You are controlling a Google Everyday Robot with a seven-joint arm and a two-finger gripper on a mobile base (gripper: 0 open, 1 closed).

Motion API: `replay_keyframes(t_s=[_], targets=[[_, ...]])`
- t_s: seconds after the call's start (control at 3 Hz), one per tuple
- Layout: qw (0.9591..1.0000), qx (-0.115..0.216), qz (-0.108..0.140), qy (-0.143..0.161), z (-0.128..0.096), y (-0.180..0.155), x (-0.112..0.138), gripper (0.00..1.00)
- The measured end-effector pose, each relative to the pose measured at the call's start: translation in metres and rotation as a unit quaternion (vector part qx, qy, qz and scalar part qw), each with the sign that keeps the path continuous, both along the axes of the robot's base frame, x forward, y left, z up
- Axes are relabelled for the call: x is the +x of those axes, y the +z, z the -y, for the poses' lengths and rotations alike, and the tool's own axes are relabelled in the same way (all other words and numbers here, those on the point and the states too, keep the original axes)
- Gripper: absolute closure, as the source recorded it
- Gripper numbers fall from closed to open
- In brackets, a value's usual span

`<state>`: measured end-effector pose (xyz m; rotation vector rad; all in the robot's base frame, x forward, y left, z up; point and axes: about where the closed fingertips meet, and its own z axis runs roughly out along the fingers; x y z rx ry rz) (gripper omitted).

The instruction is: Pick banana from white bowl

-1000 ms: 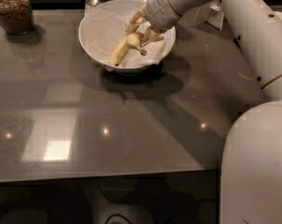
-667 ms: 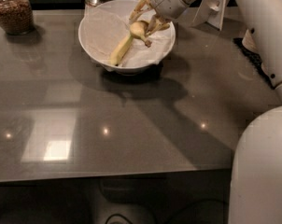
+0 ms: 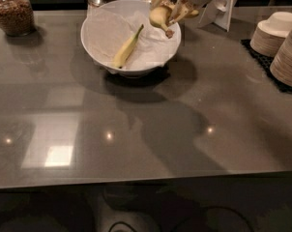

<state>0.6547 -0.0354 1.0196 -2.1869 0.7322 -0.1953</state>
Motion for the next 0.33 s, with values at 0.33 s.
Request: replay_keyframes(t_s=[0.33], targets=[[0.9997,0.008,-0.002,-0.021,0.0151,0.0196,-0.0438,1.00]])
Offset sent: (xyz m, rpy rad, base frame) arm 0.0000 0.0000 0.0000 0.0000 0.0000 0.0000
